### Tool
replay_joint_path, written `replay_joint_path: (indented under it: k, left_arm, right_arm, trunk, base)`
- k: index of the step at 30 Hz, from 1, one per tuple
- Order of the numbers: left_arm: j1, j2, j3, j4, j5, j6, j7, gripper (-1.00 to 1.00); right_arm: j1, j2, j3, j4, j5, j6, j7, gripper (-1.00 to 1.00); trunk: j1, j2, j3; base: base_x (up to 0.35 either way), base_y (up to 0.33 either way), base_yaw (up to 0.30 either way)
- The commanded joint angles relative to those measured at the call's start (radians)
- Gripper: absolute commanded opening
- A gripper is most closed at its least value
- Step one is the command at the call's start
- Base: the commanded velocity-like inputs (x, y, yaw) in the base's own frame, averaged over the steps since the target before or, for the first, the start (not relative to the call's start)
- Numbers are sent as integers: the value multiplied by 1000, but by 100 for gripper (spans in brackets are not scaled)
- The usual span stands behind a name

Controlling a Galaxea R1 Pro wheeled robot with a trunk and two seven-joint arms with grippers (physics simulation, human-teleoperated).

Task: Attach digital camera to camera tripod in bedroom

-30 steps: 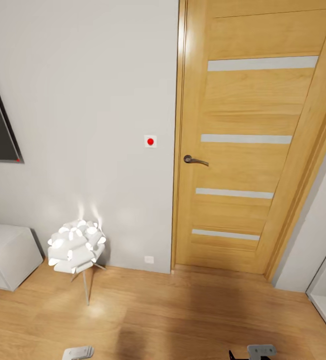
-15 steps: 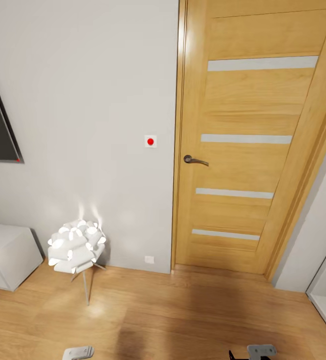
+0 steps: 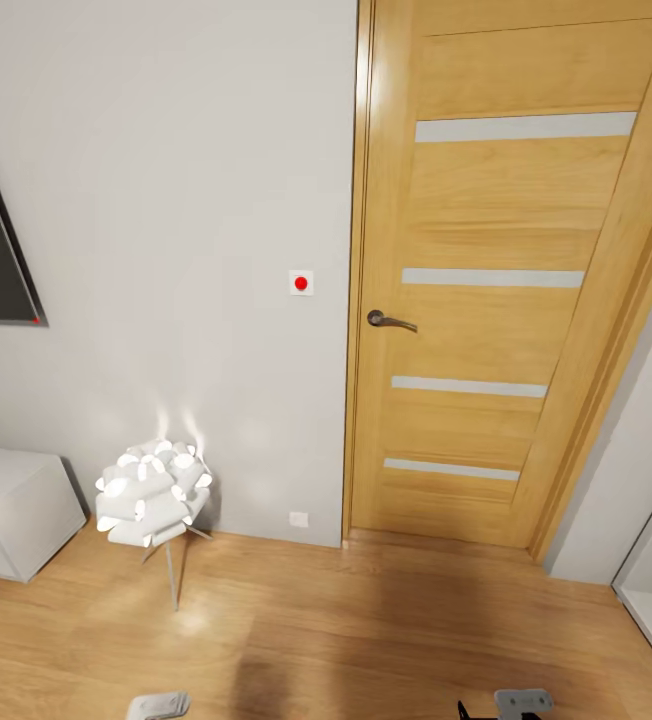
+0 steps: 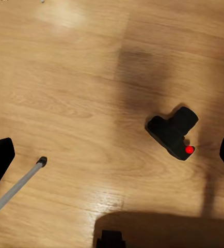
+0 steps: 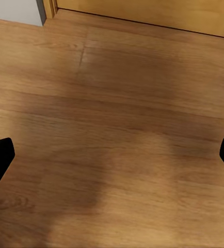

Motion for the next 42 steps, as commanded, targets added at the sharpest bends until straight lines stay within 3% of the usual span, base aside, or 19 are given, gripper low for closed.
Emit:
replay_joint_path:
  k: [1,7,11,12,16,18,19,20,22,26,30,32,37,38,42]
  left_arm:
    - [0,-6,-2,-9,2,7,-2,100]
    - [-6,-41,-11,-105,2,48,1,100]
    - [-29,-48,-13,-190,2,174,-1,100]
    - [-52,-47,-13,-208,2,236,-2,100]
    - [-137,-41,-14,-196,2,342,-6,100]
    - [-221,-39,-14,-126,2,393,-24,100]
    - [-319,-37,-14,-25,2,423,-64,100]
    - [-365,-36,-14,29,2,430,-87,100]
    - [-432,-30,-14,115,2,435,-118,100]
    - [-503,-10,-14,218,1,428,-147,100]
    - [-549,7,-16,301,0,357,-179,100]
    - [-560,40,-20,324,-2,270,-251,100]
    - [-564,98,-23,332,-3,225,-410,100]
    - [-565,118,-23,332,-3,216,-485,100]
    - [-565,151,-23,331,-4,204,-621,100]
  right_arm:
    - [0,0,1,0,0,-3,-4,100]
    - [0,0,2,1,0,-2,-4,100]
    - [0,-1,3,10,1,-3,-5,100]
    - [0,-1,4,15,2,-3,-5,100]
    - [0,-1,6,22,3,-3,-5,100]
    - [-1,-1,7,19,5,-3,-6,100]
    - [-7,0,7,10,6,0,-6,100]
    - [-23,0,7,6,7,2,-6,100]
    - [-73,0,7,7,7,5,-6,100]
    - [-141,0,7,12,7,10,-6,100]
    - [-190,0,6,16,5,14,-4,100]
    - [-203,3,7,53,5,18,-3,100]
    - [-213,23,15,121,4,19,-2,100]
    - [-220,29,17,137,5,19,-2,100]
    - [-238,36,18,154,5,20,-1,100]
  trunk:
    - [0,-1,-1]
    - [0,-1,-1]
    - [0,-1,-1]
    - [0,-1,-1]
    - [0,-1,-1]
    - [0,-1,-1]
    - [0,-1,-1]
    - [0,-1,-1]
    - [0,-1,-1]
    - [0,-1,-1]
    - [0,-1,-1]
    - [0,-1,-1]
    - [0,-1,-1]
    - [0,-1,-1]
    - [0,-1,-1]
  base:
    - [0,0,0]
    - [0,0,0]
    - [0,0,0]
    - [0,0,0]
    - [0,0,0]
    - [0,0,0]
    - [0,0,0]
    - [0,0,0]
    - [0,0,0]
    - [0,0,0]
    - [0,0,0]
    - [0,0,0]
    - [0,0,0]
    - [0,0,0]
    - [0,0,0]
